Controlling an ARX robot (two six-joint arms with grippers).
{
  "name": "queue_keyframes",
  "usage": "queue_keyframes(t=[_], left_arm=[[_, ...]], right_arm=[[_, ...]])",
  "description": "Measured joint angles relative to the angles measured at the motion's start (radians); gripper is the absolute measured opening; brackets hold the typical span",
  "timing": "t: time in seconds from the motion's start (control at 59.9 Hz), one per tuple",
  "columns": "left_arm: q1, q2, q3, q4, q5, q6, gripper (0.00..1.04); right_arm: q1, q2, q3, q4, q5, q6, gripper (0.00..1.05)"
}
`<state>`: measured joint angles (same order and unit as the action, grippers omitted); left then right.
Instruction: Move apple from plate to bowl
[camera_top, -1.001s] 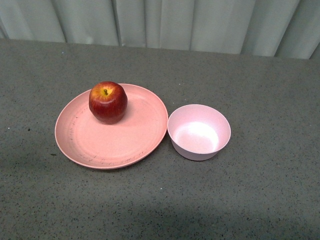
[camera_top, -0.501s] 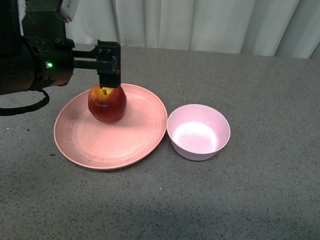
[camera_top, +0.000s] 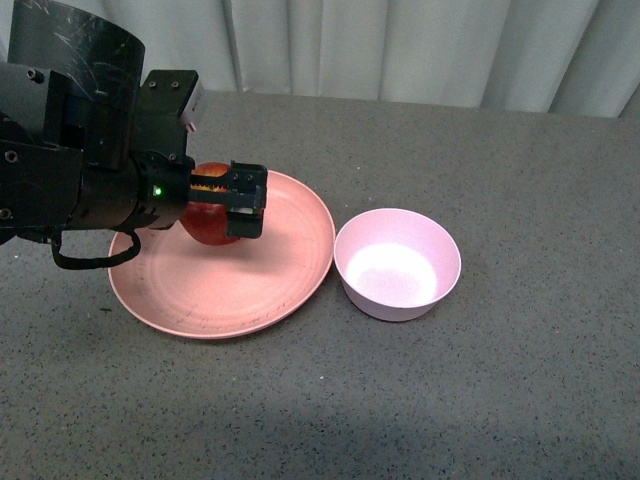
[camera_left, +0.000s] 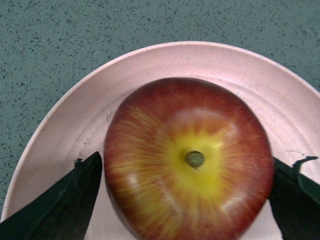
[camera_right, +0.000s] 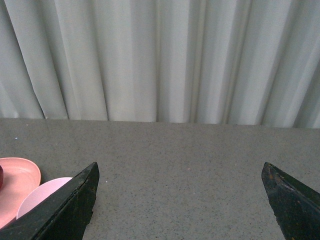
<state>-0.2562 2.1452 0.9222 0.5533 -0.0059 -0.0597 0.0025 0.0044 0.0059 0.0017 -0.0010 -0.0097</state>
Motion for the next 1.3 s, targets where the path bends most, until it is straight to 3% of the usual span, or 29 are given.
queue_keyframes(t=[0.05, 0.15, 0.267, 0.4, 0.634, 1.301], left_arm=[[-0.001, -0.002, 0.0, 0.01, -0.002, 0.002, 0.82], [-0.01, -0.02, -0.014, 0.023, -0.01, -0.004, 0.78], [-0.059, -0.104, -0.058, 0.058, 0.0, -0.012, 0.76], [-0.188, -0.225, -0.073, 0.062, 0.045, -0.025, 0.76], [-0.297, -0.191, -0.05, 0.006, 0.053, -0.046, 0.76], [-0.368, 0.008, 0.073, -0.022, 0.021, -0.06, 0.75]], right_arm=[[0.0, 0.0, 0.0, 0.0, 0.0, 0.0, 0.95], [0.0, 0.0, 0.0, 0.0, 0.0, 0.0, 0.95], [0.0, 0.0, 0.0, 0.0, 0.0, 0.0, 0.95], [0.0, 0.0, 0.0, 0.0, 0.0, 0.0, 0.95], [0.0, 0.0, 0.0, 0.0, 0.0, 0.0, 0.95], [0.0, 0.0, 0.0, 0.0, 0.0, 0.0, 0.95]])
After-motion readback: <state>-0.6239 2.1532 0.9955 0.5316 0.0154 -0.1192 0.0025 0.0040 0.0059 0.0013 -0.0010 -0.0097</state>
